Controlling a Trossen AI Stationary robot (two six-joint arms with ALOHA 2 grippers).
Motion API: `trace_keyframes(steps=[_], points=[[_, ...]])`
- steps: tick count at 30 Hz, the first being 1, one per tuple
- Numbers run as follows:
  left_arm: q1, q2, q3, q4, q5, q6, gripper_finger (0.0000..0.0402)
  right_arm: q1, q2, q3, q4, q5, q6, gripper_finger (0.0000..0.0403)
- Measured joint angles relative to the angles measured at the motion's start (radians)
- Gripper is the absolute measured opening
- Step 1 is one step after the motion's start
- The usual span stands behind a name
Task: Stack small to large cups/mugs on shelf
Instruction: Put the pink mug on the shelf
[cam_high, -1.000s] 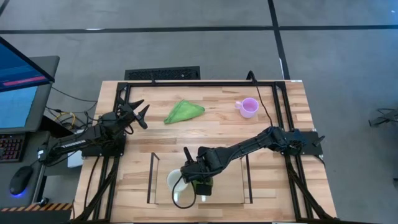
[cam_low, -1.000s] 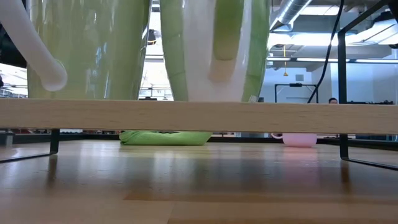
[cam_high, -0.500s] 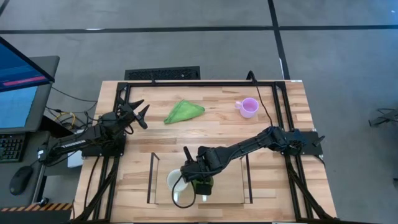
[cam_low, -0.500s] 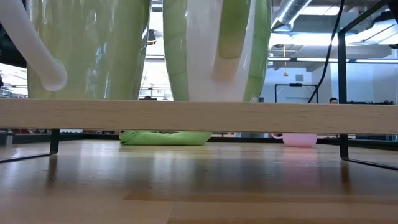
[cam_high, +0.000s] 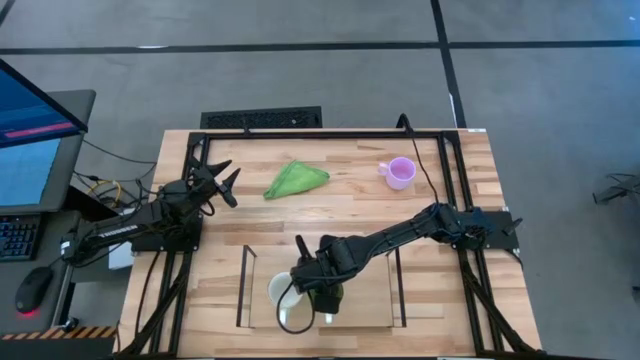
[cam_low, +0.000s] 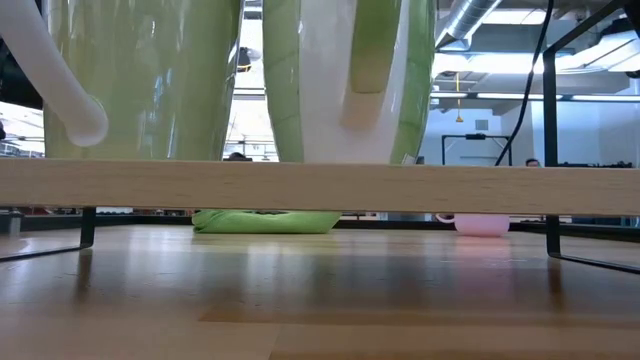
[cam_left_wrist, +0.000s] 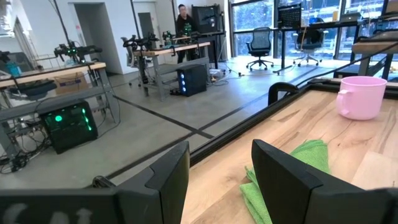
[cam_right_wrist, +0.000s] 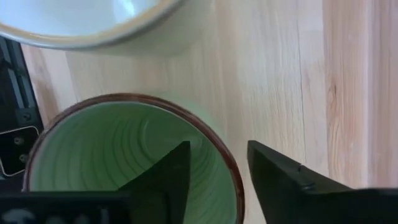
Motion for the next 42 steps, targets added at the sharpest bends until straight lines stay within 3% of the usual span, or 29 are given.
trace_keyframes(steps=[10,36,42], points=[[0.0,0.0,0.0,0.0,0.0,0.0,0.0167,0.005,0.0,0.0,0.005,0.035,0.007,0.0214],[0.0,0.0,0.0,0.0,0.0,-0.02,0.0167,0.02,-0.062,0.0,-0.023,0.036,0.034,0.0212],[0.0,0.0,0.0,0.0,0.0,-0.021,0.0167,0.027,-0.097,-0.001,-0.044,0.124,0.028,0.0208]])
